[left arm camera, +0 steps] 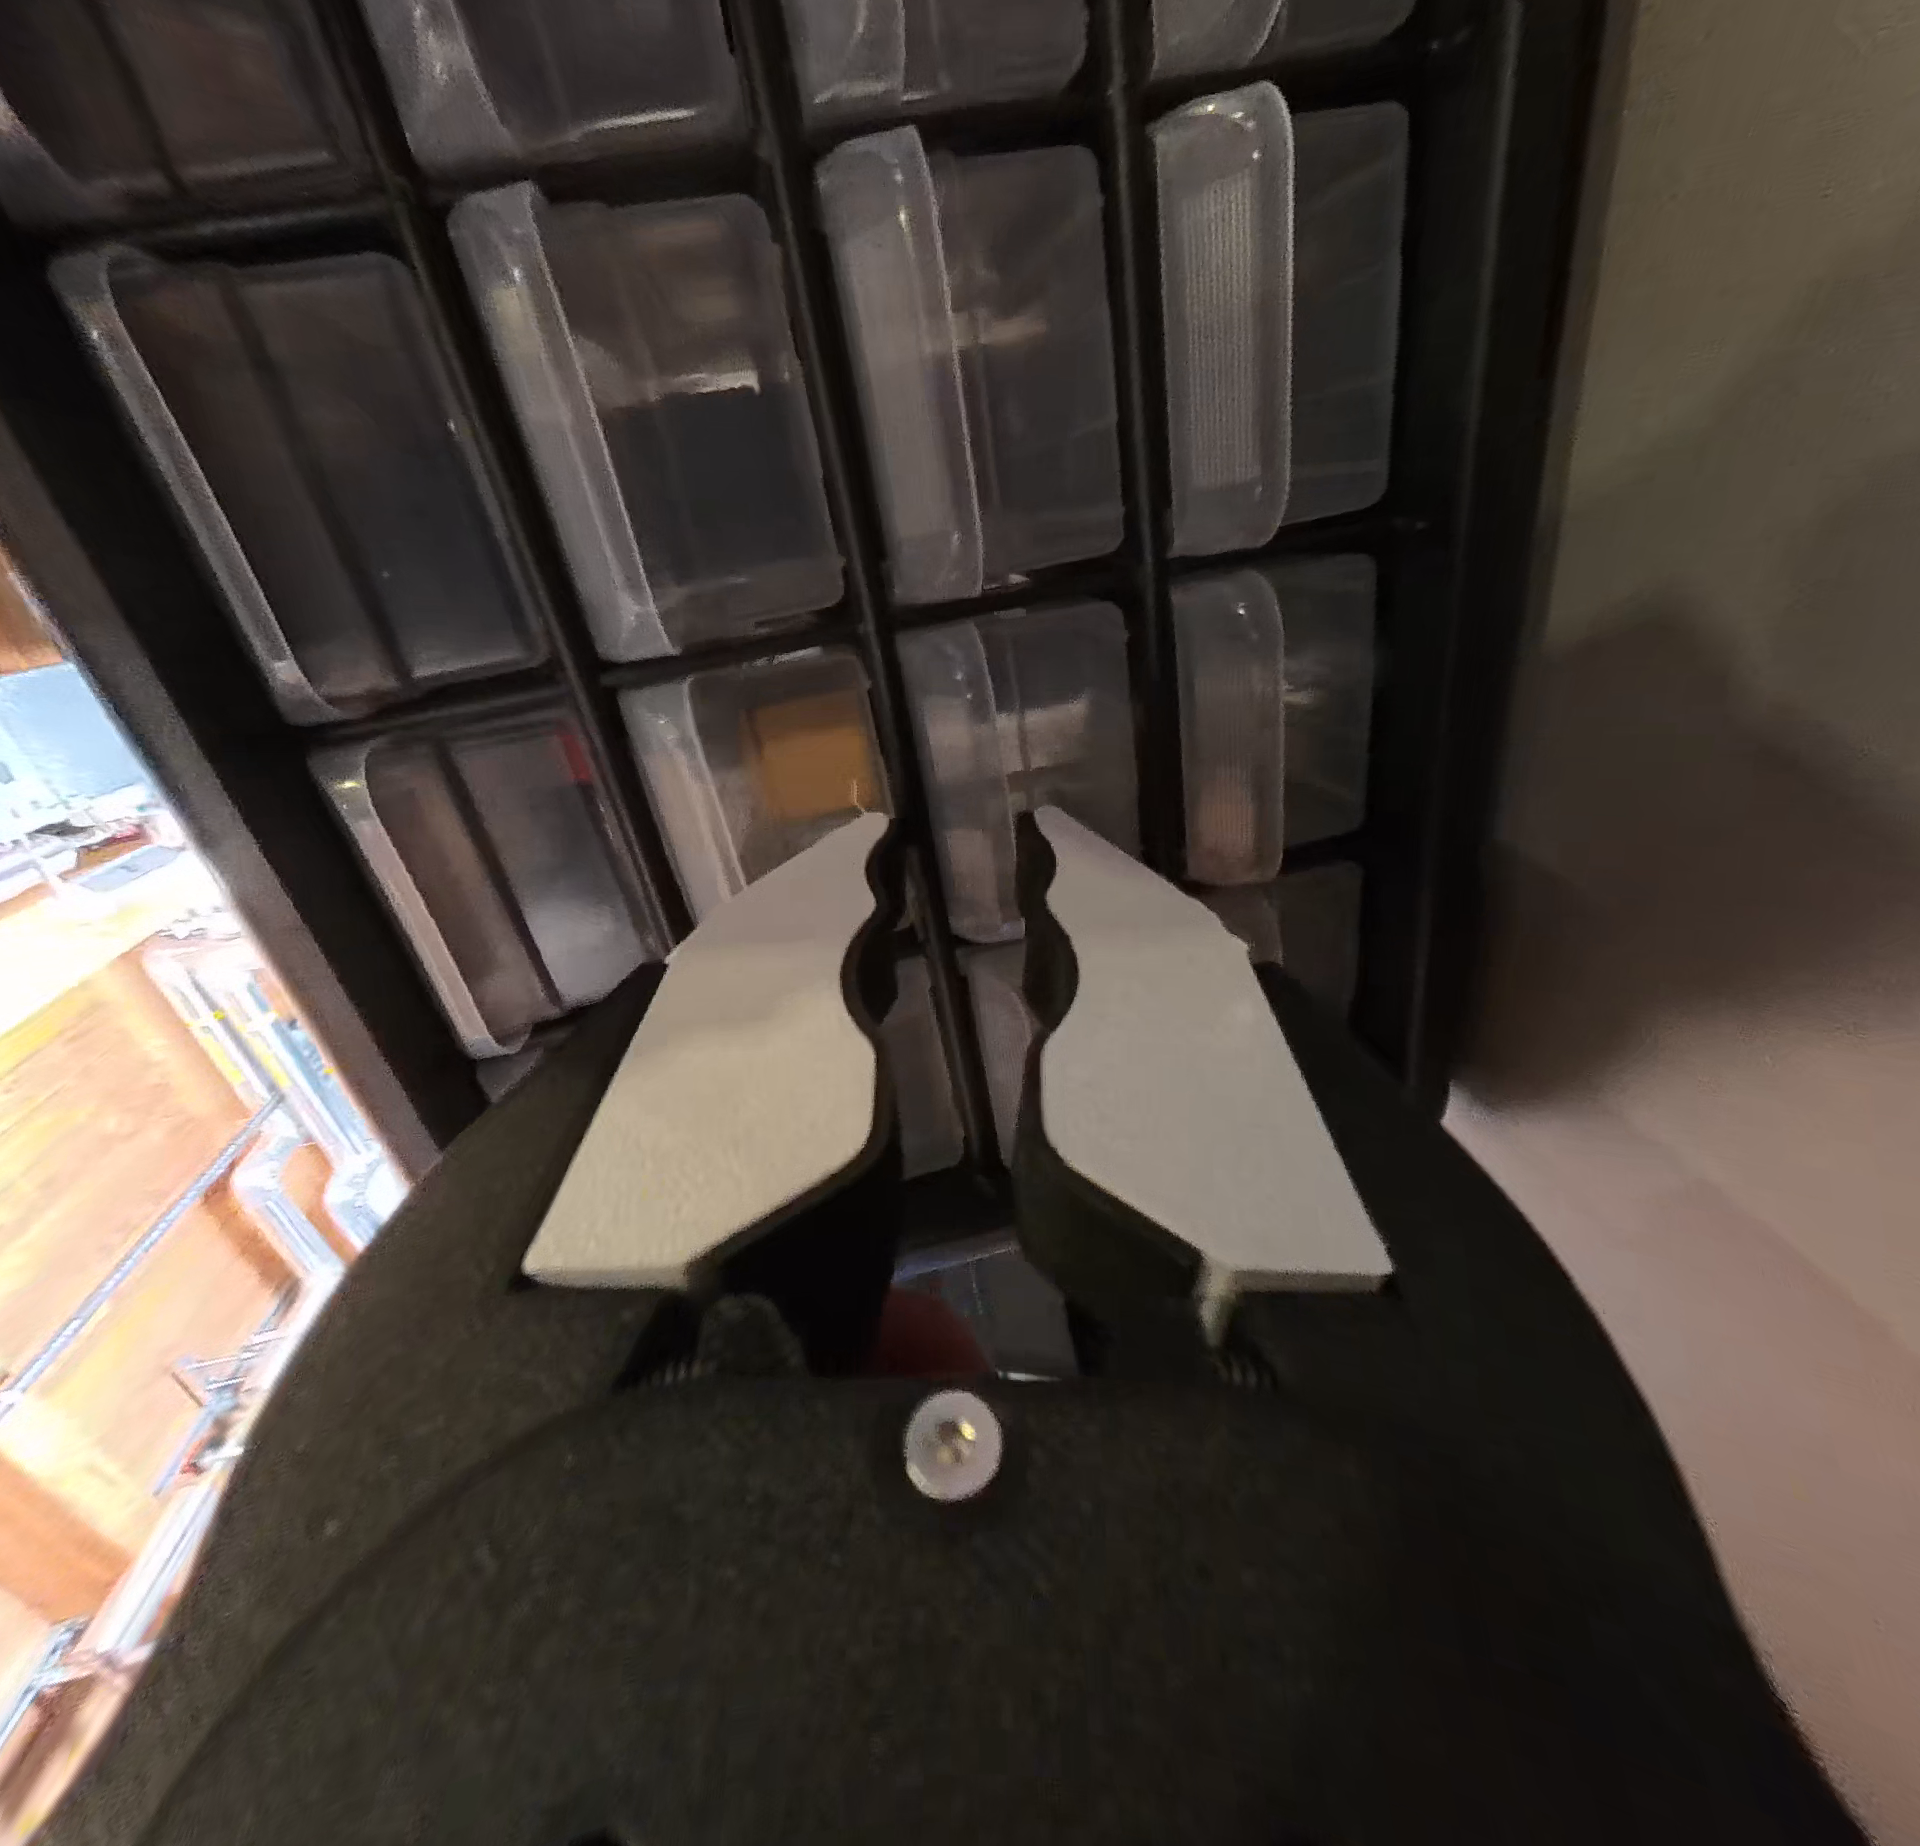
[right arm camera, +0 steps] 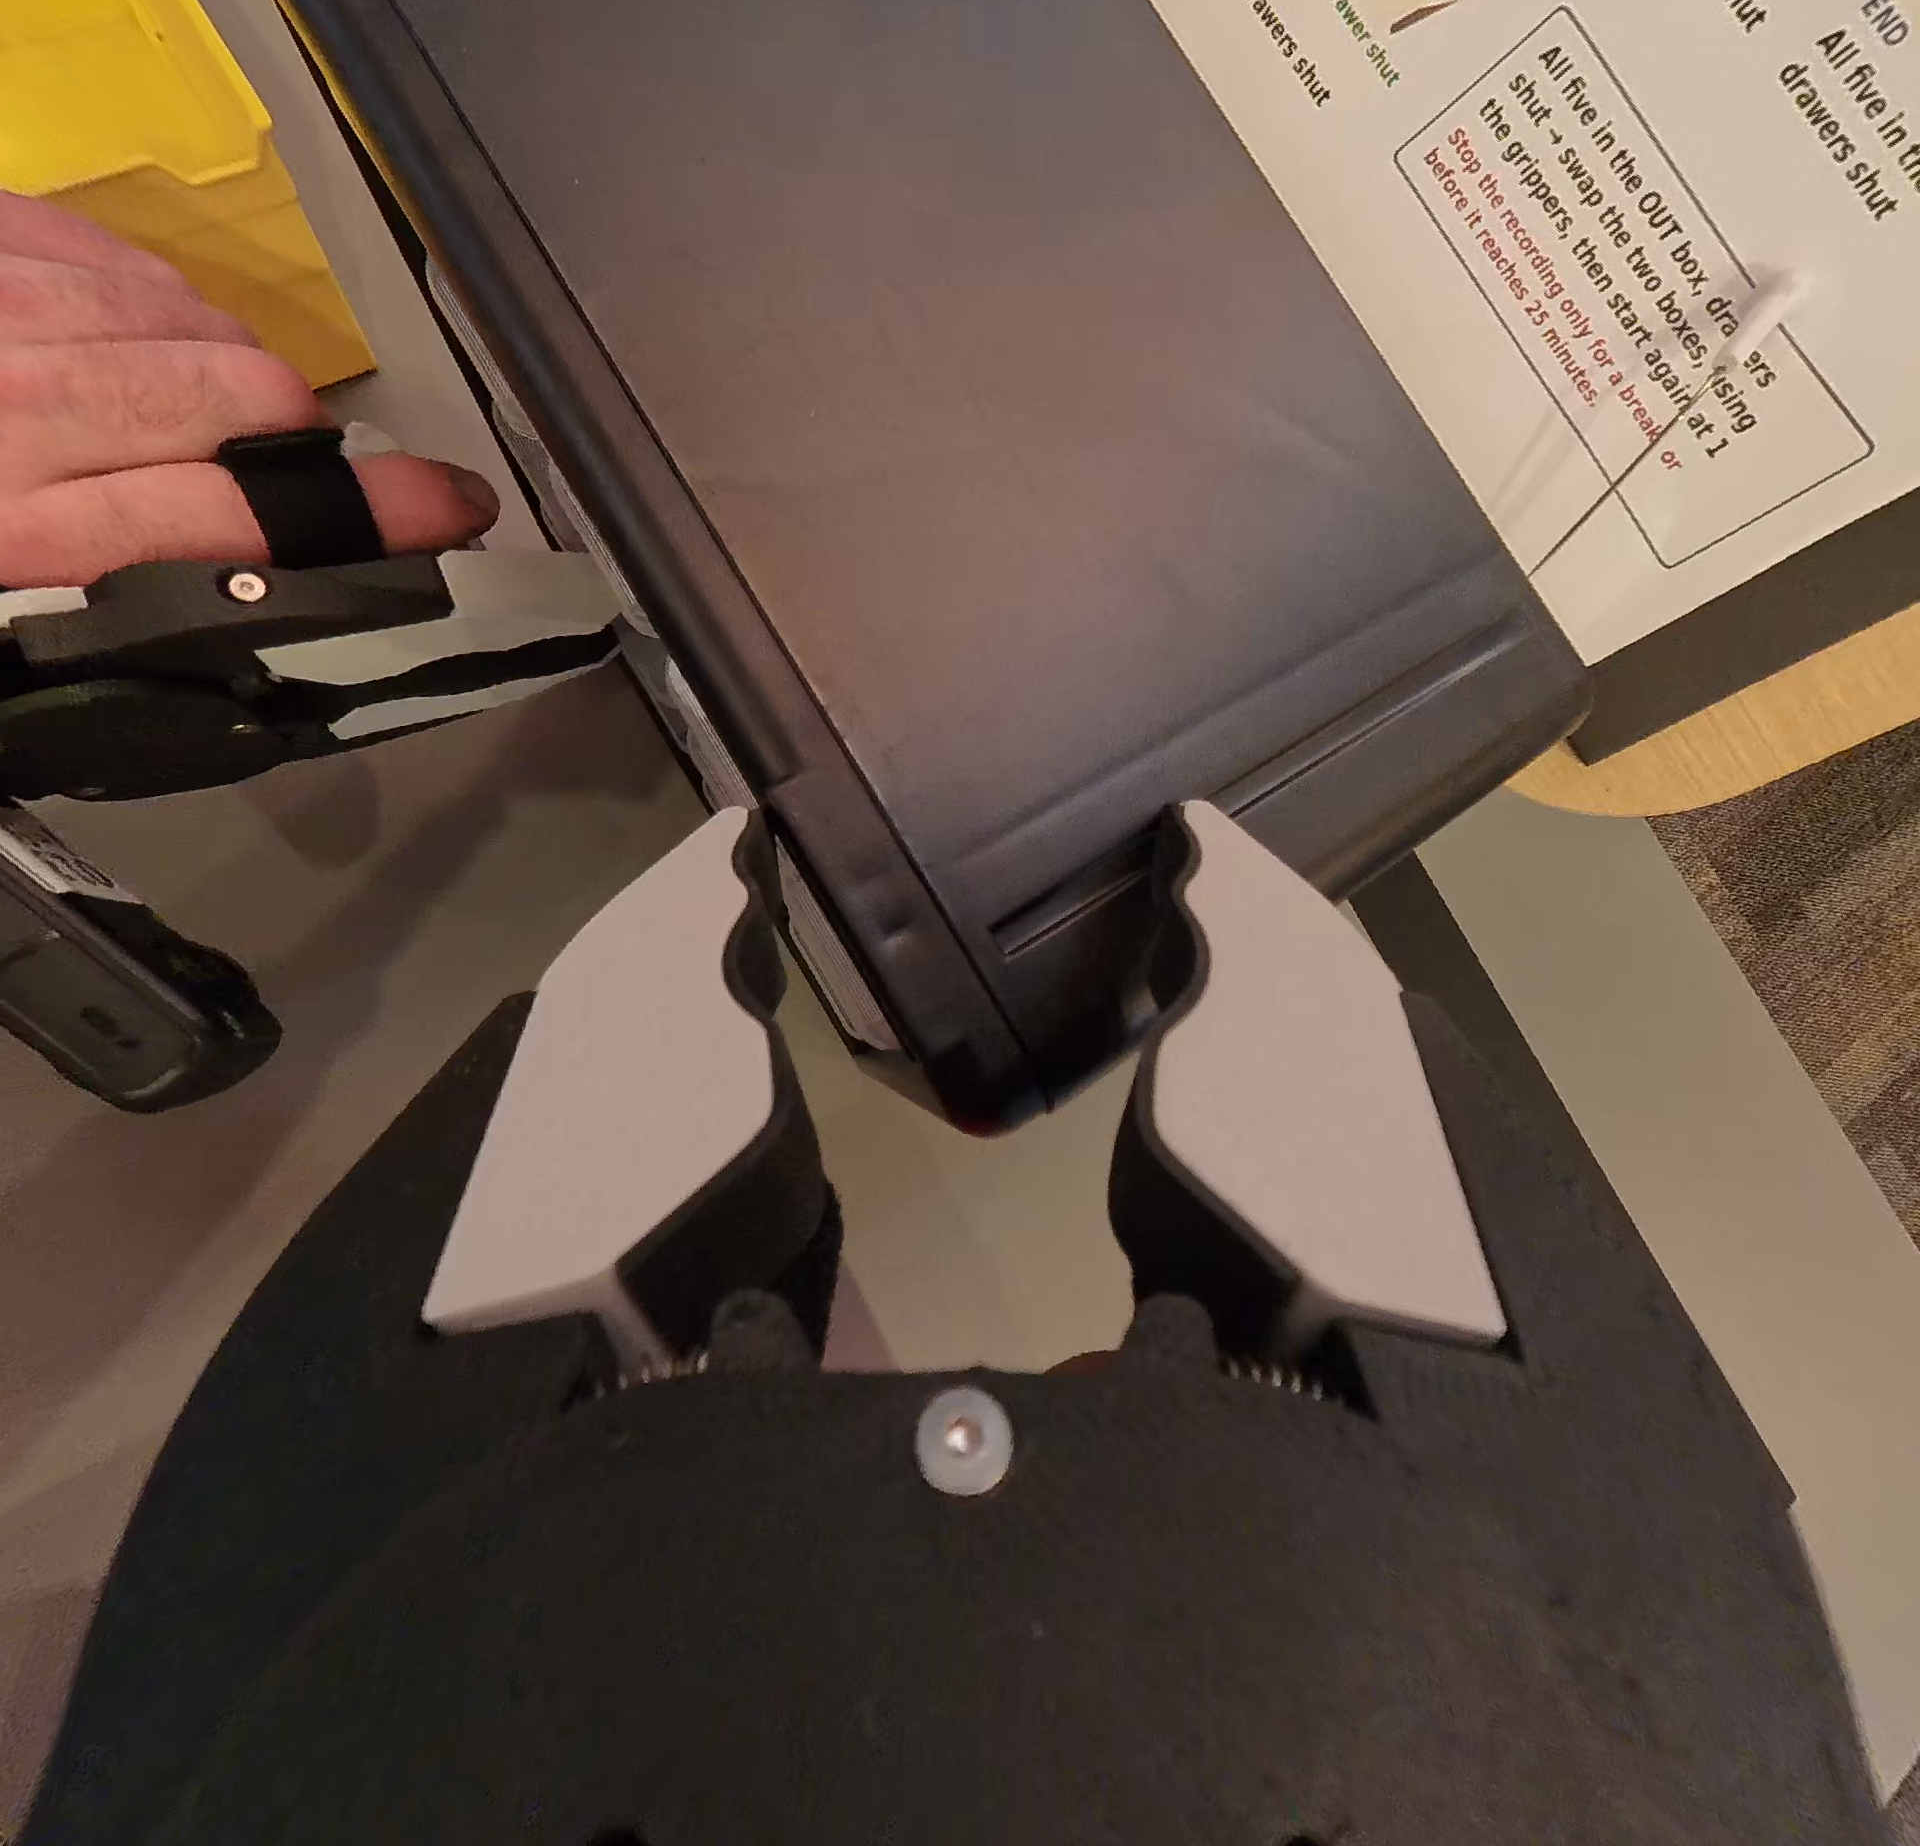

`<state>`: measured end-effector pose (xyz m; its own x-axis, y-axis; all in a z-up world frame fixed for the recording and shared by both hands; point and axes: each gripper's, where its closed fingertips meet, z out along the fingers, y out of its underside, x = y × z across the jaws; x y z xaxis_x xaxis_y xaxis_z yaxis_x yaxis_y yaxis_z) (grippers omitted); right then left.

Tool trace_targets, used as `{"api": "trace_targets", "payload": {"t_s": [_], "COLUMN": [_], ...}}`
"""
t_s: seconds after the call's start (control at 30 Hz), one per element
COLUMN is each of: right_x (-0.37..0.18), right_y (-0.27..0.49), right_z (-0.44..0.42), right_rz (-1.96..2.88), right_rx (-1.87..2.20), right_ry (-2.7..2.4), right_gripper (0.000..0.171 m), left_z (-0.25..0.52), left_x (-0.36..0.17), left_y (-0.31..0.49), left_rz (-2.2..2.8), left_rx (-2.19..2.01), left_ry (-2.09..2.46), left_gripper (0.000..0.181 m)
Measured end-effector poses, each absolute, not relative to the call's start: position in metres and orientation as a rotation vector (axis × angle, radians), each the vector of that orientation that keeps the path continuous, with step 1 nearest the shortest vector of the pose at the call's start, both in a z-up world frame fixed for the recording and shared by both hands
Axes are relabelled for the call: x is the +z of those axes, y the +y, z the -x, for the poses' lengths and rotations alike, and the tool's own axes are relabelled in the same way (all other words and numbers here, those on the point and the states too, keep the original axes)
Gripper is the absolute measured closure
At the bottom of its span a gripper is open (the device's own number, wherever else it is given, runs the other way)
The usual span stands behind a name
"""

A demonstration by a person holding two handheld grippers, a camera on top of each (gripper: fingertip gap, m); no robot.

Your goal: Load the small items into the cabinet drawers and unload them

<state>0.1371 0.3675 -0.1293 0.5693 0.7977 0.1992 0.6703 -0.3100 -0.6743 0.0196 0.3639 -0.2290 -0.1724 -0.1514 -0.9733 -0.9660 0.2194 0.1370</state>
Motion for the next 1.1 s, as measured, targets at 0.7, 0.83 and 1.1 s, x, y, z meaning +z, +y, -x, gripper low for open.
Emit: {"api": "trace_targets", "payload": {"t_s": [0.7,0.83,1.1], "right_x": [-0.129,-0.129,-0.129], "right_y": [0.367,0.367,0.368], "right_z": [-0.137,-0.137,-0.137], "right_rz": [2.07,2.074,2.07], "right_rx": [0.218,0.215,0.218], "right_ry": [-1.164,-1.164,-1.163], "right_gripper": [0.099,0.099,0.099], "left_z": [-0.016,-0.019,-0.011], "left_x": [-0.244,-0.246,-0.233], "left_y": [0.261,0.259,0.245], "left_rz": [1.155,1.153,1.19], "left_rx": [0.852,0.804,0.723], "left_ry": [1.724,1.717,1.718], "left_gripper": [0.164,0.164,0.137]}}
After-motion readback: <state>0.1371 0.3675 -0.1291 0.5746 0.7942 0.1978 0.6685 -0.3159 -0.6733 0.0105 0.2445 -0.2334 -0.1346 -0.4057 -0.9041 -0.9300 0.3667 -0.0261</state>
